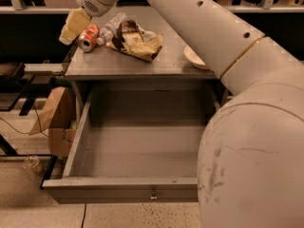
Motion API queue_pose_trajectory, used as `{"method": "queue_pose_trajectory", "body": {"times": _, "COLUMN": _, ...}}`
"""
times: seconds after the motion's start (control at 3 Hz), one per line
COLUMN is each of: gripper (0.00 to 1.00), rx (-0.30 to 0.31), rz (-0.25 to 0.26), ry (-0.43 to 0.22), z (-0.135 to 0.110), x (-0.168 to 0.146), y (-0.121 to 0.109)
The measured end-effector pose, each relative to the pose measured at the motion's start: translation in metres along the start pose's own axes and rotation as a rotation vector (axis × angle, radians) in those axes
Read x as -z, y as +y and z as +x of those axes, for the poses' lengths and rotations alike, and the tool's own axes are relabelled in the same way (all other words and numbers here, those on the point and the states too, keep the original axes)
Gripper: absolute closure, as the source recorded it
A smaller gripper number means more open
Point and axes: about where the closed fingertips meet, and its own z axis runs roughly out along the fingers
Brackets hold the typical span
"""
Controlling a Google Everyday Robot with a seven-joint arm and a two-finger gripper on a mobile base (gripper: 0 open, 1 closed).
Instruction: Place coke can into top drawer
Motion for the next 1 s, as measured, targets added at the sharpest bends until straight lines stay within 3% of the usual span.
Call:
{"method": "queue_pose_trajectory", "body": {"times": 0.33, "gripper": 0.0, "rx": -0.033, "rz": 0.032, "ry": 0.013, "z": 0.0, "x": 0.0, "y": 0.003}}
{"method": "queue_pose_trajectory", "body": {"times": 0.67, "gripper": 0.0, "rx": -0.106, "rz": 0.114, "ry": -0.021, "z": 0.042, "x": -0.051, "y": -0.036}}
{"method": "queue_pose_trajectory", "body": {"times": 1.0, "gripper": 0.0, "rx": -0.106, "rz": 0.114, "ry": -0.021, "z": 0.042, "x": -0.051, "y": -0.036}}
